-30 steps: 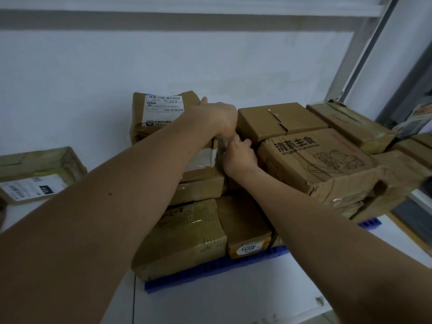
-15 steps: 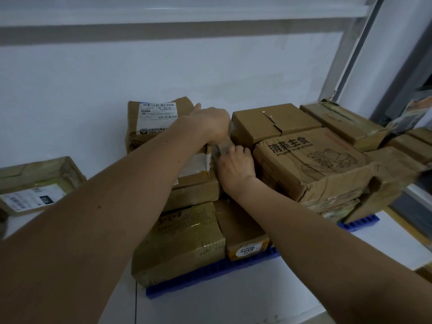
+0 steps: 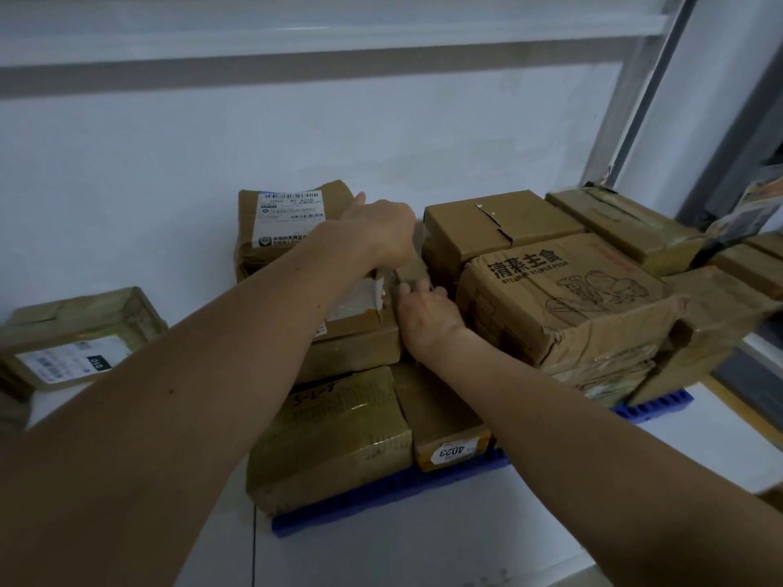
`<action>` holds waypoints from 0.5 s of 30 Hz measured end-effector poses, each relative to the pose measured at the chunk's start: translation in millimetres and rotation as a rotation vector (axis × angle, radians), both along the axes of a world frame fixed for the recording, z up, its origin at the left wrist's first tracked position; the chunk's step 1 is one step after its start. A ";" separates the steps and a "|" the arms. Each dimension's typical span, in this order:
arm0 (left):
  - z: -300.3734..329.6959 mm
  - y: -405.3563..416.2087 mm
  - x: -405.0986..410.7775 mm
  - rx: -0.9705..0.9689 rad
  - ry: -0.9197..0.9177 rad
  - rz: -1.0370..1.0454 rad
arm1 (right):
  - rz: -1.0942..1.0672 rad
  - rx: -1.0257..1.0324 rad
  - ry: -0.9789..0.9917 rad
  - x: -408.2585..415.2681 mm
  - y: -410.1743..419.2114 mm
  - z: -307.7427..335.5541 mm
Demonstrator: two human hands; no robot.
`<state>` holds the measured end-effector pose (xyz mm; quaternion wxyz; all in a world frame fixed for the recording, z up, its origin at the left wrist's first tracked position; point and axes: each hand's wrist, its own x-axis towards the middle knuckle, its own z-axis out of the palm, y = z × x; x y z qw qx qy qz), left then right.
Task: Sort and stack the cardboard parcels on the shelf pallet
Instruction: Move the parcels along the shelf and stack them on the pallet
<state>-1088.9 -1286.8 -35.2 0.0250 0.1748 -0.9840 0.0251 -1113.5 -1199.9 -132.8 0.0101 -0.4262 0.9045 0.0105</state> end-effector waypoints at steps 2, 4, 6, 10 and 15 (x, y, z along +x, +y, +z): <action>0.1 0.0 1.3 -0.003 0.036 -0.005 | -0.008 -0.018 -0.035 0.0 -0.2 3.3; -0.2 -0.4 3.5 0.006 0.071 -0.009 | -0.003 -0.016 -0.029 -0.2 2.2 3.8; -0.4 -0.5 5.8 0.017 0.093 -0.008 | -0.001 -0.003 -0.009 1.8 5.1 3.5; -1.9 1.5 9.5 0.012 0.088 0.003 | -0.001 0.019 0.015 5.5 7.7 4.5; -6.3 7.2 12.5 -0.046 0.052 0.008 | 0.025 0.087 0.127 8.3 6.5 8.3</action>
